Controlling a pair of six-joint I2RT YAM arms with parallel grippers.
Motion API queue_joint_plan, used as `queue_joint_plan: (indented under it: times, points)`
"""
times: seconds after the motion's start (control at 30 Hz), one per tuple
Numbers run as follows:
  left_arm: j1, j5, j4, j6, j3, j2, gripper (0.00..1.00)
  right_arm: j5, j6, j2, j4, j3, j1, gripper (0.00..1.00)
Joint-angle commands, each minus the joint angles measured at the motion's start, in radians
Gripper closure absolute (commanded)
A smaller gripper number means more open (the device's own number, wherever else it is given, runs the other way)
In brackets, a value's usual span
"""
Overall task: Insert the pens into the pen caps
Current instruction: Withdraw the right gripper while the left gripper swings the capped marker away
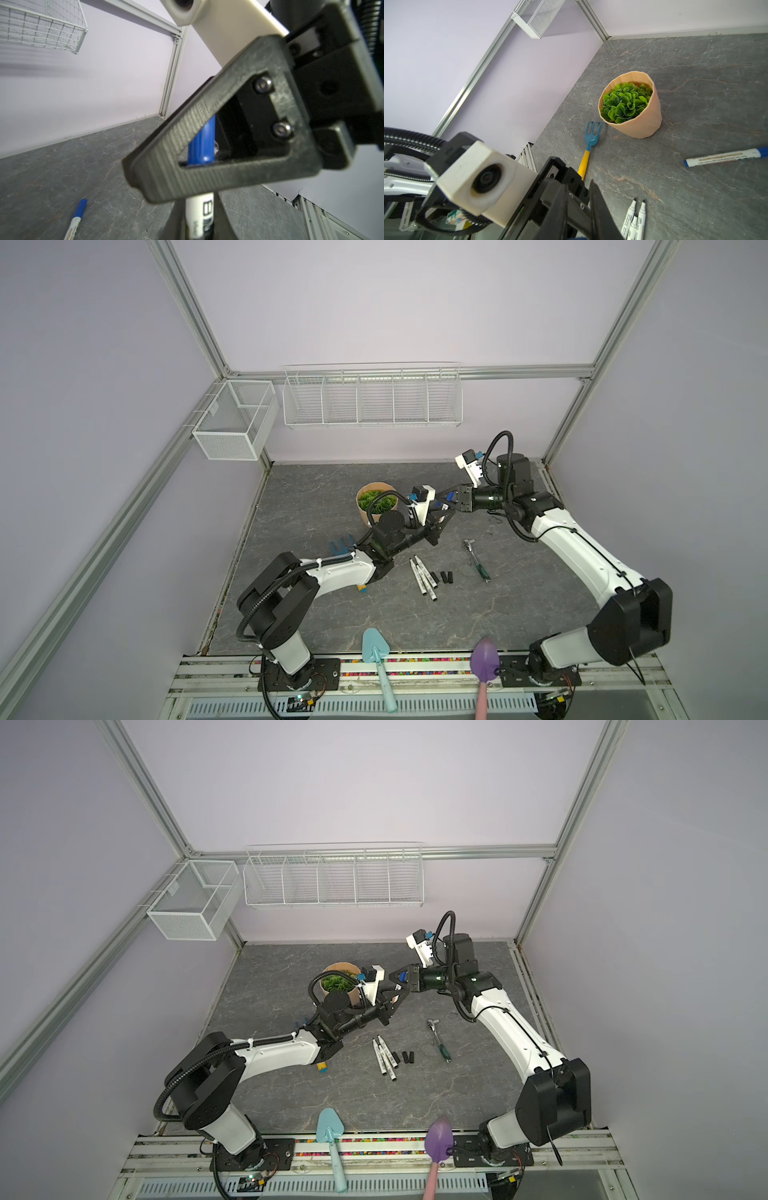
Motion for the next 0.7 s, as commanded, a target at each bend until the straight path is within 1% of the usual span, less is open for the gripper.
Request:
queue_joint_plan:
  times: [0.0,0.03,0.13,0.2,0.3,0.43,0.53,0.63,0.67]
  points:
    - [0.049,-0.227,0.278,-0.065,0.051,-0.058,1.00,-0.108,0.027,-0.011,-0.301,-0.015,0.026,0.70]
    - [0.044,-0.227,0.277,-0.078,0.042,-0.051,1.00,-0.095,0.030,-0.019,-0.289,-0.004,0.025,0.66]
    - [0.036,-0.225,0.288,-0.117,0.017,-0.033,1.00,-0.066,0.038,-0.051,-0.251,0.022,0.019,0.60]
    - [0.031,-0.226,0.294,-0.126,0.004,-0.024,1.00,-0.034,0.035,-0.073,-0.236,0.031,0.015,0.58]
    - [0.030,-0.238,0.302,-0.128,-0.009,-0.021,1.00,0.032,0.010,-0.101,-0.264,0.041,0.004,0.57]
    - [0.030,-0.263,0.267,-0.113,-0.001,-0.022,1.00,0.116,0.026,-0.154,-0.253,0.005,-0.036,0.57]
    - [0.030,-0.250,0.133,-0.104,0.043,-0.018,1.00,0.154,0.054,-0.177,-0.251,-0.024,-0.083,0.57]
    - [0.031,-0.181,-0.128,-0.064,0.141,0.009,1.00,0.198,0.085,-0.178,-0.279,-0.051,-0.138,0.57]
    - [0.029,-0.158,-0.210,-0.061,0.173,0.029,1.00,0.215,0.092,-0.178,-0.290,-0.059,-0.171,0.58]
